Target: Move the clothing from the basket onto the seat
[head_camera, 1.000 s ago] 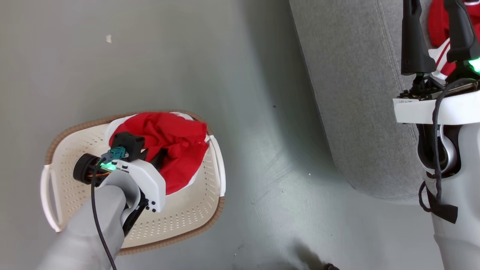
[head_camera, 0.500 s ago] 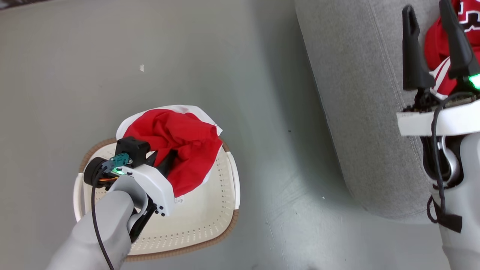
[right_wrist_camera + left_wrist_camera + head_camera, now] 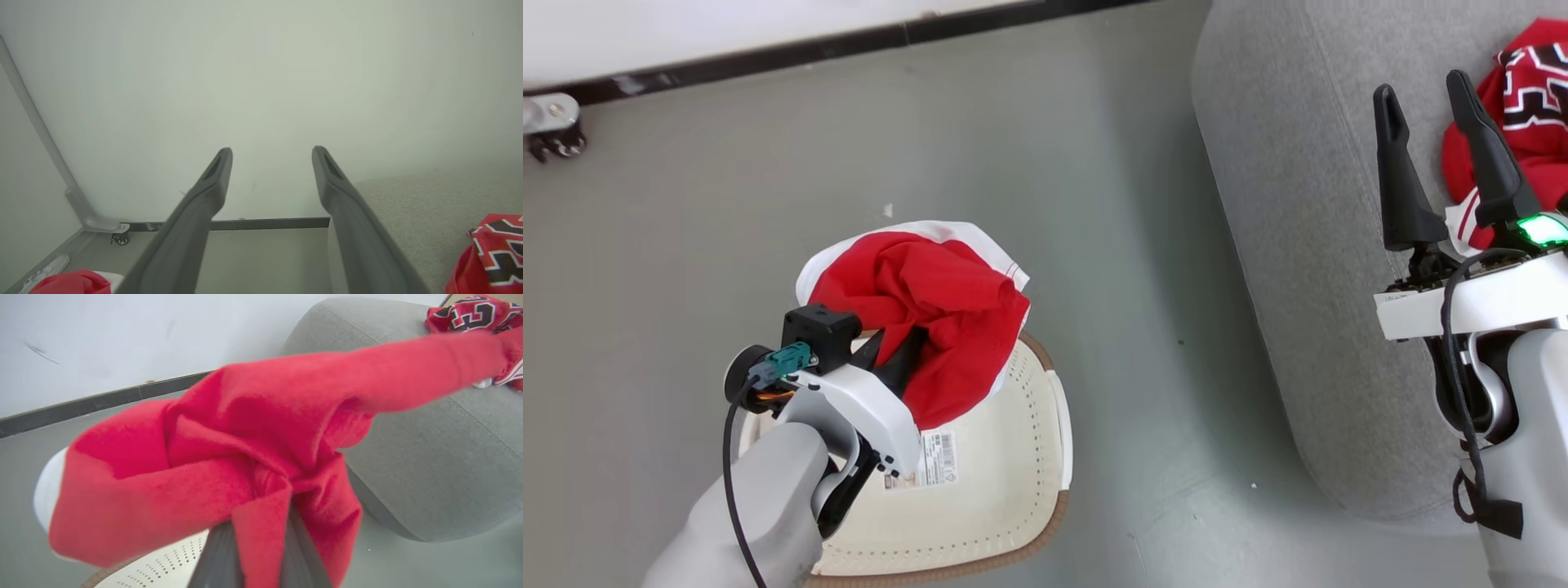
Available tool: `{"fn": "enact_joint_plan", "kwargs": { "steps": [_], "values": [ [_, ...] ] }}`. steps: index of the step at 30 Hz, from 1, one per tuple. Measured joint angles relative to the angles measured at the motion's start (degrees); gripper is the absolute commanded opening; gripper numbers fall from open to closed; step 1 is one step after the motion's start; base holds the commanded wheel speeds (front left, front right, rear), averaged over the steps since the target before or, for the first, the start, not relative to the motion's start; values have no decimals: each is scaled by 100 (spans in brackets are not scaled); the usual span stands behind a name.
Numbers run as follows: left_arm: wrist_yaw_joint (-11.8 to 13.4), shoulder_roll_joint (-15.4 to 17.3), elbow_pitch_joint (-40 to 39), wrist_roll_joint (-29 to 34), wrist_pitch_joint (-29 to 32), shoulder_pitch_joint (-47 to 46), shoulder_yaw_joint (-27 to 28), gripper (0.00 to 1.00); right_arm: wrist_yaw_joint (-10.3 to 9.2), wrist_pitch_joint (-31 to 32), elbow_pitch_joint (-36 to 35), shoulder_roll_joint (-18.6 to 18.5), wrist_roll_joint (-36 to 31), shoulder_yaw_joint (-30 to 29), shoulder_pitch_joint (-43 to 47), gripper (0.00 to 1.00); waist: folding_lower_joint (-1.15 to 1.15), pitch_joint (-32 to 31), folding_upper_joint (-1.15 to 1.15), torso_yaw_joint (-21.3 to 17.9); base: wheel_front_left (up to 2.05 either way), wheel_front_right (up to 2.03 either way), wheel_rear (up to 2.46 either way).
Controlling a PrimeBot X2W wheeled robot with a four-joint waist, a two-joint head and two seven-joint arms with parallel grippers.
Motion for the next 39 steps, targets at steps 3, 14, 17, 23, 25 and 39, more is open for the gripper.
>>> {"fn": "enact_joint_plan", "kwargs": {
  "steps": [3,14,17,23,25,39],
  "values": [
    [0,5,-163,0,0,88,91,0,-1,0,11,-79,23,46,89,100,0,-147,0,59,0,0,0],
    [0,2,-882,73,0,292,458,0,-1,0,175,-153,148,379,443,100,0,-701,0,314,0,0,0],
    [0,-2,-1023,98,-1,336,477,0,-1,0,213,-183,179,517,555,100,0,-830,0,376,0,0,0],
    [0,-9,-1289,203,-1,430,495,0,-1,0,260,-292,316,821,647,100,0,-1076,0,500,0,0,0],
    [0,-12,-1356,269,-1,490,478,0,-1,0,327,-302,363,935,766,100,0,-1155,0,540,0,0,0],
    [0,-34,-1733,332,-1,570,246,0,-1,1,626,-503,789,1973,1063,100,0,-1605,0,796,0,0,0]
  ]
}}
